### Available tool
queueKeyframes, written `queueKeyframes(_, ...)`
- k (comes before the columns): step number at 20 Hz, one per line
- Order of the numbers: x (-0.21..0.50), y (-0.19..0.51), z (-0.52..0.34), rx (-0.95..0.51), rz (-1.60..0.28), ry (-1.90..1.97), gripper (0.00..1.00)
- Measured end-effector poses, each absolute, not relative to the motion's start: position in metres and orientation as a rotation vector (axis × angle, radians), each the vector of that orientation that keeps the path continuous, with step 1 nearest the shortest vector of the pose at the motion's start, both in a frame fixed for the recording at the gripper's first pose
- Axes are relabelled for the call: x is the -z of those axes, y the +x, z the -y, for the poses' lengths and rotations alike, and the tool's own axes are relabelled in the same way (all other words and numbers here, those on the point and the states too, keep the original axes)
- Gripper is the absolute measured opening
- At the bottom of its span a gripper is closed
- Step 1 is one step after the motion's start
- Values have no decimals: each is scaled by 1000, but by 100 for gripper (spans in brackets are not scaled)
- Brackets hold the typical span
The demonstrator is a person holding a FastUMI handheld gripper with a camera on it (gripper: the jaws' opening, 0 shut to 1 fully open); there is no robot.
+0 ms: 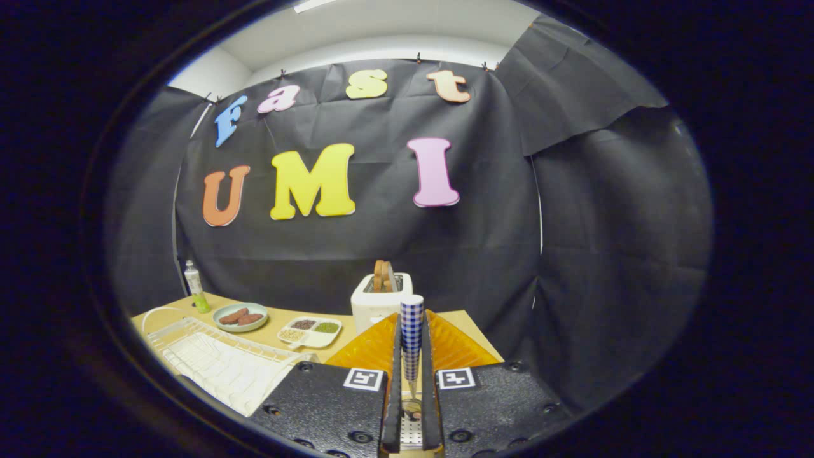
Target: Take the plate from the dish rack, then take the spoon from the basket and place it into the plate.
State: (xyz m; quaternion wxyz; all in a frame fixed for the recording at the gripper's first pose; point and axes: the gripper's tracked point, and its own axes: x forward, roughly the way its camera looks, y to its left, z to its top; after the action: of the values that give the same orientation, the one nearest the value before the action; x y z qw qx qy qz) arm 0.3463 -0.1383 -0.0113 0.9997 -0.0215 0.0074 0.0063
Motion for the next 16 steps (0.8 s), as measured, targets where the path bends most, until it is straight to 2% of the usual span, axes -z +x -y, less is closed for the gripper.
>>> queueKeyframes(8,-49,235,70,-79,101,-92,18)
queueKeyframes(16,-4,136,-34,-220,74,-88,18)
